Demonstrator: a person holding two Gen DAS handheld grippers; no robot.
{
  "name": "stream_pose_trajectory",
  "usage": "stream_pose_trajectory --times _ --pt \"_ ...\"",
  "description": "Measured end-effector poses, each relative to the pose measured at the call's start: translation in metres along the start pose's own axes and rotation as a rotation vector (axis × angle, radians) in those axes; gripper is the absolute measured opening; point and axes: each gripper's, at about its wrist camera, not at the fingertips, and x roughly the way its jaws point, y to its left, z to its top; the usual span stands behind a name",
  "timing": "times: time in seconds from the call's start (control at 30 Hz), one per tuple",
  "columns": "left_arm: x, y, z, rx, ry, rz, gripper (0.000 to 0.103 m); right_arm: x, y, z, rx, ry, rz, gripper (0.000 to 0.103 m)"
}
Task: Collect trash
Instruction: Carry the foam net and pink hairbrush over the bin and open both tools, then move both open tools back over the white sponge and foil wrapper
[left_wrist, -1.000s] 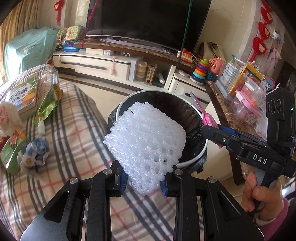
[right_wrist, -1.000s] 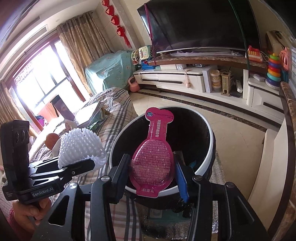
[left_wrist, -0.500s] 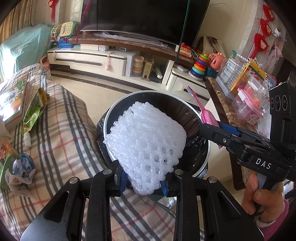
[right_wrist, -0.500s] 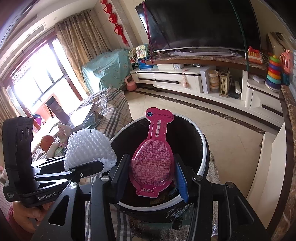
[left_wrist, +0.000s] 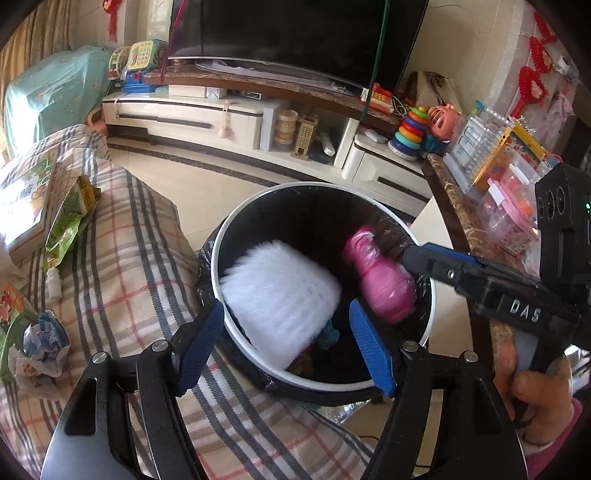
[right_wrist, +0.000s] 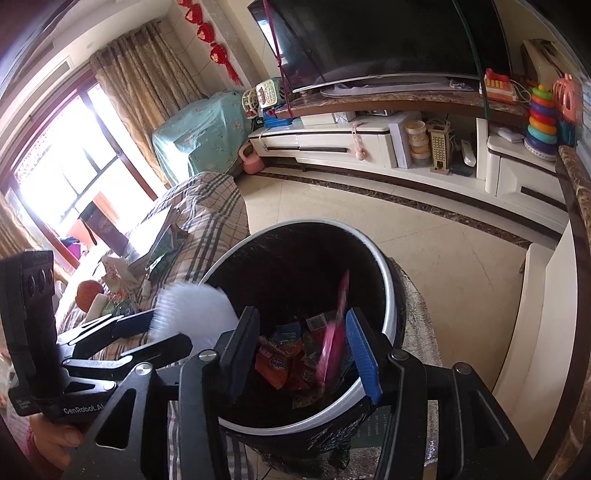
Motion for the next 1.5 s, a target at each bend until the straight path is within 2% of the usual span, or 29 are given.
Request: stream_pose_trajectory --times 0.13,0.23,0.3,0.37,0.6,0.83,1.0,1.13,1.37,1.5 --pt "-0.007 0.006 -0.009 -0.014 -0.005 0.008 0.074 -0.006 0.000 -0.001 0.016 -0.023 0.008 0.059" --pt "-0.015 0.013 -0.019 -0.036 -0.019 0.006 0.077 -0.010 0.004 -0.005 0.021 -0.030 0.022 0.067" --pt "-0.021 0.018 -0.029 -0.054 -0.030 0.015 0.077 -0.012 0.012 -0.009 0.017 -0.032 0.025 0.079" --pt "-0.029 0.026 -0.040 -0.085 -0.041 0.024 0.078 -0.013 0.021 -0.015 0.010 -0.031 0.036 0.085" --pt "-0.061 0.056 -0.079 -0.172 -0.079 0.073 0.078 -0.018 0.056 -0.034 -0.023 -0.017 0.086 0.096" --pt "-0.096 0.095 -0.120 -0.274 -0.106 0.136 0.079 -0.016 0.097 -0.056 -0.039 0.006 0.130 0.099" --pt "-0.121 0.129 -0.147 -0.336 -0.121 0.192 0.081 -0.006 0.133 -0.071 -0.112 0.024 0.146 0.101" --pt "-0.138 0.155 -0.166 -0.387 -0.137 0.245 0.083 0.008 0.152 -0.082 -0.111 0.040 0.200 0.102" --pt "-0.150 0.190 -0.189 -0.455 -0.139 0.314 0.083 0.034 0.180 -0.094 -0.099 0.081 0.231 0.102" --pt "-0.150 0.201 -0.195 -0.479 -0.134 0.319 0.083 0.043 0.191 -0.099 -0.104 0.082 0.221 0.102"
